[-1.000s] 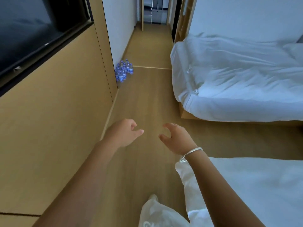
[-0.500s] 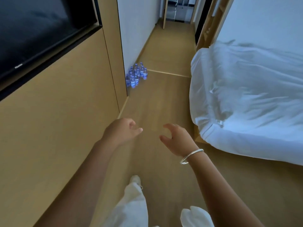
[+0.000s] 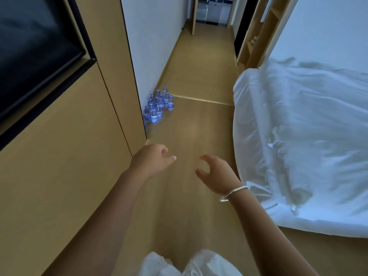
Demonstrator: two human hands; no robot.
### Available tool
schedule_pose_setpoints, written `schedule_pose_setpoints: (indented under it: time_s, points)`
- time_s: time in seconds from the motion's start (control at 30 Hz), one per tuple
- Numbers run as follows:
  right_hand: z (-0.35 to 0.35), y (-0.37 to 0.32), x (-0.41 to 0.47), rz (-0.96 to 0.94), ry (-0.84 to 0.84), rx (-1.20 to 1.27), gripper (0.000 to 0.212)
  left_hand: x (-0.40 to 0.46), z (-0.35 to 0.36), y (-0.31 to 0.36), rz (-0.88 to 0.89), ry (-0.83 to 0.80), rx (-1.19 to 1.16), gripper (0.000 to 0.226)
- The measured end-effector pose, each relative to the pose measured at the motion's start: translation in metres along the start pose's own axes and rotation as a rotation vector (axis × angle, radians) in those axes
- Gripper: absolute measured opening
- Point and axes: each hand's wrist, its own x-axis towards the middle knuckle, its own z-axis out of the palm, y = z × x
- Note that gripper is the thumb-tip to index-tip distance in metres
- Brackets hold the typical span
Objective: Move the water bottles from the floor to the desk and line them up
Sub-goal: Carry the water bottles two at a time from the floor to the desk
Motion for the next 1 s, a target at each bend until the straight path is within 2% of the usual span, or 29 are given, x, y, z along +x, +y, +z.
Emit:
schedule_pose_setpoints:
  time_s: [0.37,0.47,0.57,0.73,1.0]
  points:
    - [-0.043,0.040,0.239,-0.053,-0.094,-0.031,0.048,0.231,-0.013,0.034,-0.072,-0.032,0.029,0.039]
    - [-0.069,0.056,0.315,-0.080,-0.153,-0.094,0.048,0.297,-0.020,0.049,-0.126,-0.026,0.005,0.020]
    - [-0.094,0.063,0.388,-0.122,-0.195,-0.144,0.048,0.355,-0.033,0.061,-0.185,-0.005,-0.013,0.021]
    - [-0.111,0.062,0.491,-0.166,-0.275,-0.147,0.049,0.433,-0.042,0.063,-0.318,0.029,-0.095,0.045]
    - [-0.100,0.047,0.655,-0.189,-0.404,-0.161,0.047,0.577,-0.053,0.023,-0.439,0.009,-0.097,0.040]
